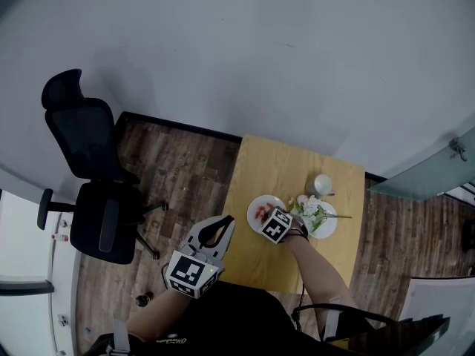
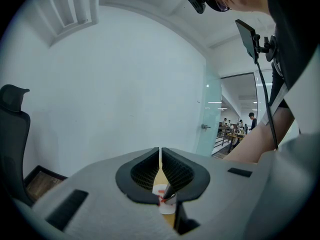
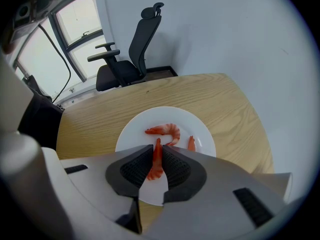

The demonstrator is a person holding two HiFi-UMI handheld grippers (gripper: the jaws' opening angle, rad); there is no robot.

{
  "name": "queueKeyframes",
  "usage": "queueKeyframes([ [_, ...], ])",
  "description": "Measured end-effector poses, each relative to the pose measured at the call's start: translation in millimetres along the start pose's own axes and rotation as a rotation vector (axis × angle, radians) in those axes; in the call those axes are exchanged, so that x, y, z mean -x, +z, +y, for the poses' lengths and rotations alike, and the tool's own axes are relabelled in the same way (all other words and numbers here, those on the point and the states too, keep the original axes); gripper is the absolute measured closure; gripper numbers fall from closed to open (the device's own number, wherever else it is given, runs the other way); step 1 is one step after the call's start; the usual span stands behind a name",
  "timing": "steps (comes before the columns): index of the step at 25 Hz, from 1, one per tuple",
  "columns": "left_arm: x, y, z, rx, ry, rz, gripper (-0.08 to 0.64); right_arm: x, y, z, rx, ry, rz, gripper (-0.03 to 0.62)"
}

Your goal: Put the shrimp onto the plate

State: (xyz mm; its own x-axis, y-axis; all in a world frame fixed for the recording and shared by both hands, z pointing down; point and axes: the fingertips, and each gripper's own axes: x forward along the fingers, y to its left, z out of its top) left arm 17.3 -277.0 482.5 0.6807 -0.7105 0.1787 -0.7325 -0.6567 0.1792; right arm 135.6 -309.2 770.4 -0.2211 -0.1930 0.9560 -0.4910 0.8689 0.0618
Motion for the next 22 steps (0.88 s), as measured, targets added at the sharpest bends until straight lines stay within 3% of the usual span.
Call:
queueKeyframes([
  [13,3.4,1.5,3.3,0.000,0.008,0.000,0.540,-0.8,-2.3,-5.5,-0.021,-0.009,0.014,0.532],
  [22,13.1,-2.4,3.4,-0.004,0.003,-0.005,0.540,2.1,-3.6,-7.4,-0.108,-0.020,-0.024,0.518],
])
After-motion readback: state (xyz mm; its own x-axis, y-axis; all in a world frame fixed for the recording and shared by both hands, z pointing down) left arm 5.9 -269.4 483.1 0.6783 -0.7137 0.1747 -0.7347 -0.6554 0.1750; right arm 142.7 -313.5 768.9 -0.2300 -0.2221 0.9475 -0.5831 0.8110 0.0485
